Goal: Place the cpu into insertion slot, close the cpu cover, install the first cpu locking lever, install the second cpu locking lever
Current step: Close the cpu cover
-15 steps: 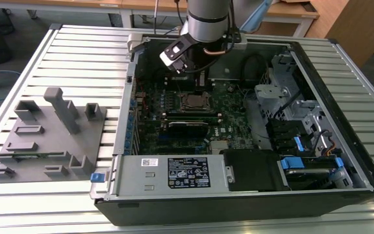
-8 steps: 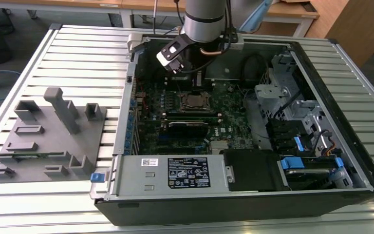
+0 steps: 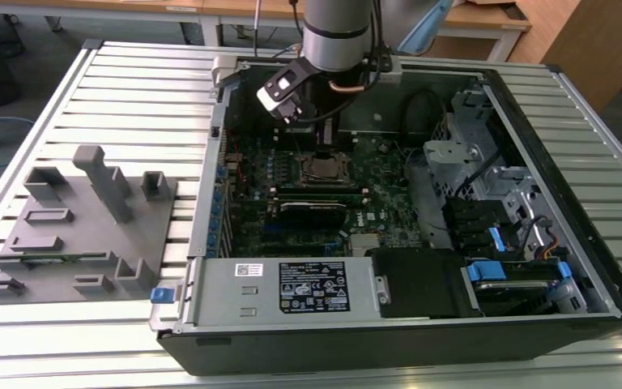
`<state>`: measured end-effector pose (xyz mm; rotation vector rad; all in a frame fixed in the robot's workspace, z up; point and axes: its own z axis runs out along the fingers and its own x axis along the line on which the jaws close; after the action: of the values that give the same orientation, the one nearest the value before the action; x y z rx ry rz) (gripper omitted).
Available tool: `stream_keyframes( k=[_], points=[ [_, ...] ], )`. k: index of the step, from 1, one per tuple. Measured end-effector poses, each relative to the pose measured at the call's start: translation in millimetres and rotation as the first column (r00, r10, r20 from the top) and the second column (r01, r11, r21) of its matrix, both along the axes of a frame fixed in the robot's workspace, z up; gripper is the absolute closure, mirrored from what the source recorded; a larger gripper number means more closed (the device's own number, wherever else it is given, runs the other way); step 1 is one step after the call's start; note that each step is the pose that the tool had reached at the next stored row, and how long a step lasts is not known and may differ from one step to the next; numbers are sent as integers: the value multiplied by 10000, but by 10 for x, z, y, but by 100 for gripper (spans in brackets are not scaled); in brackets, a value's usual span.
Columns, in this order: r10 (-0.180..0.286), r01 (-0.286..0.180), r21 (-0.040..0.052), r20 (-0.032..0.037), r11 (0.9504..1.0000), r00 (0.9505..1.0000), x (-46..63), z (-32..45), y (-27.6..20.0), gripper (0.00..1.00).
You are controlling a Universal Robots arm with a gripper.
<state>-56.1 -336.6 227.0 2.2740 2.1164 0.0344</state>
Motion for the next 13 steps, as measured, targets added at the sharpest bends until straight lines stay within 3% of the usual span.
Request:
stream_keyframes(
  k=[13],
  points=[
    [-3,3,-2,-1,10000,10000,0,-15,0,89]
  ],
)
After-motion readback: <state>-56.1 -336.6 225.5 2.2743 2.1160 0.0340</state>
